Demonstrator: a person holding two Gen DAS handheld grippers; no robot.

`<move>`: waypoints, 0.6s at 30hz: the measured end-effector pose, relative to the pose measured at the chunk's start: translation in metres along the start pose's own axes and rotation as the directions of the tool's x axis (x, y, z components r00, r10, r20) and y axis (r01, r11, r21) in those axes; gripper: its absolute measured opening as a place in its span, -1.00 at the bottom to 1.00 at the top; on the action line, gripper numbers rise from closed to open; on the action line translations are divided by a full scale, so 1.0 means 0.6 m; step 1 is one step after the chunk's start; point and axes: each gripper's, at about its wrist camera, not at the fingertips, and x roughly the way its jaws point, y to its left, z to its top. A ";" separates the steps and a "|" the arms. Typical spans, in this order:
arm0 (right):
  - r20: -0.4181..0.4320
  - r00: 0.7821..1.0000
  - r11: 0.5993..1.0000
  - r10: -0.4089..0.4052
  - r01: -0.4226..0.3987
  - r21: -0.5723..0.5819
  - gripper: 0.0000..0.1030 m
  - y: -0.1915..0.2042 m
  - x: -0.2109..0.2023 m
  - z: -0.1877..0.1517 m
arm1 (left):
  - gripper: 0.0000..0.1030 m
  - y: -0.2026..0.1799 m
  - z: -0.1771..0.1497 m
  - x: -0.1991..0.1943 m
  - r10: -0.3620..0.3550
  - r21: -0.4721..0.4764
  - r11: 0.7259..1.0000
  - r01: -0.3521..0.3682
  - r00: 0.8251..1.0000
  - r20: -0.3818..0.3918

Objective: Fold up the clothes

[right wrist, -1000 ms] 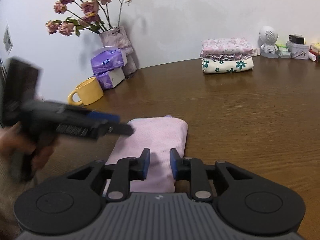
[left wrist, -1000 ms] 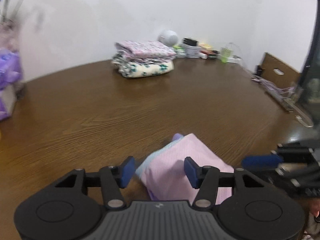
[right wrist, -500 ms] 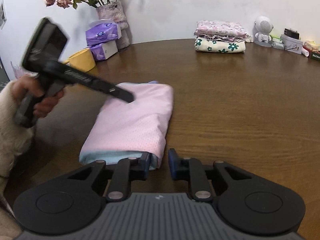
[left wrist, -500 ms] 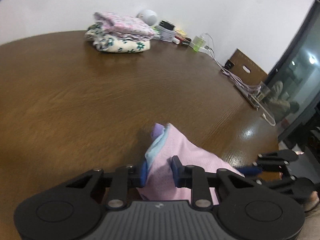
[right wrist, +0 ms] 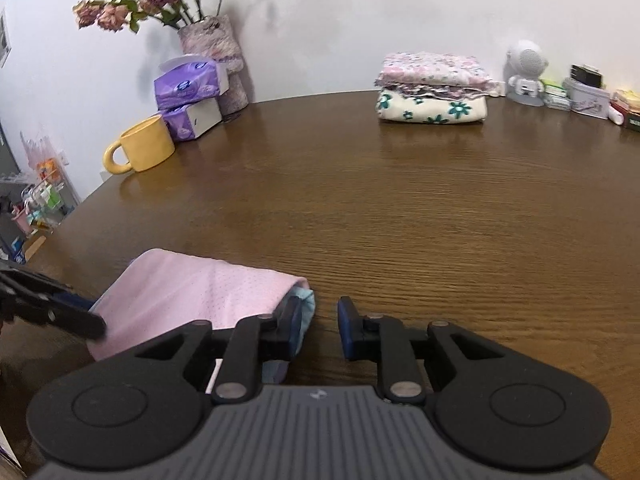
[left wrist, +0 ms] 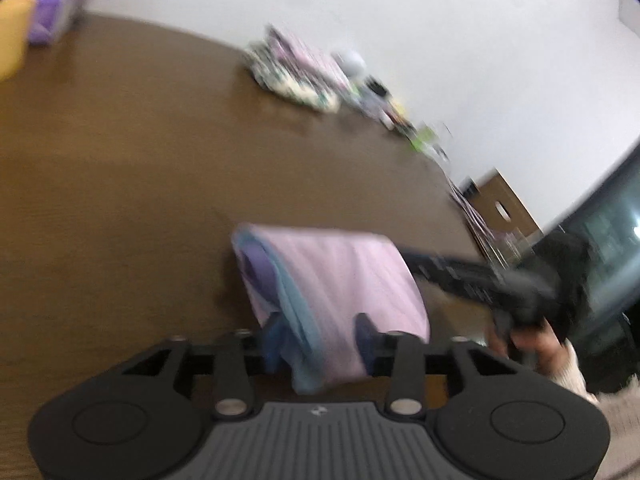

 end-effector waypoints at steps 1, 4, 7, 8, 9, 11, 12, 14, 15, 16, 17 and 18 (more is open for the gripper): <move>0.004 1.000 1.000 -0.002 0.002 0.012 -0.62 -0.003 -0.006 -0.002 | -0.09 0.003 0.008 -0.004 0.014 -0.005 1.000 -0.014 1.000 0.027; 0.019 1.000 0.998 0.002 -0.003 0.060 -0.58 -0.011 -0.025 -0.014 | -0.10 0.008 0.031 0.007 0.018 0.001 1.000 -0.018 0.999 0.034; 0.021 1.000 0.997 0.006 -0.008 0.083 -0.58 -0.011 -0.032 -0.023 | -0.11 0.011 0.037 0.021 0.012 -0.004 1.000 -0.012 1.000 0.012; 0.020 1.000 0.996 0.009 -0.011 0.088 -0.58 -0.011 -0.033 -0.025 | -0.11 0.012 0.038 0.026 0.010 -0.007 1.000 -0.010 1.000 0.004; 0.020 1.000 0.996 0.014 -0.016 0.092 -0.58 -0.010 -0.033 -0.025 | -0.11 0.013 0.039 0.031 0.007 -0.009 1.000 -0.008 1.000 -0.005; 0.021 0.999 0.995 0.024 -0.026 0.094 -0.58 -0.008 -0.033 -0.024 | -0.12 0.016 0.040 0.041 0.003 -0.014 1.000 -0.003 1.000 -0.022; 0.023 0.999 0.995 0.029 -0.031 0.092 -0.58 -0.007 -0.034 -0.022 | -0.12 0.017 0.041 0.046 0.000 -0.017 1.000 -0.001 1.000 -0.031; 0.025 0.999 0.996 0.033 -0.035 0.081 -0.53 -0.004 -0.033 -0.019 | -0.12 0.020 0.042 0.054 -0.007 -0.024 1.000 0.006 0.999 -0.047; 0.023 0.999 0.996 0.036 -0.037 0.078 -0.52 -0.002 -0.030 -0.019 | -0.12 0.022 0.044 0.057 -0.013 -0.029 1.000 0.011 0.998 -0.055; 0.021 0.999 0.996 0.039 -0.040 0.075 -0.52 -0.001 -0.027 -0.018 | -0.13 0.025 0.045 0.061 -0.021 -0.040 0.999 0.018 0.998 -0.062; 0.019 0.999 0.996 0.041 -0.042 0.073 -0.52 0.000 -0.024 -0.017 | -0.19 0.030 0.046 0.066 -0.031 -0.054 0.998 0.027 0.997 -0.067; 0.015 0.999 0.996 0.041 -0.042 0.076 -0.52 0.000 -0.020 -0.018 | -0.28 0.034 0.047 0.071 -0.041 -0.069 0.997 0.036 0.997 -0.073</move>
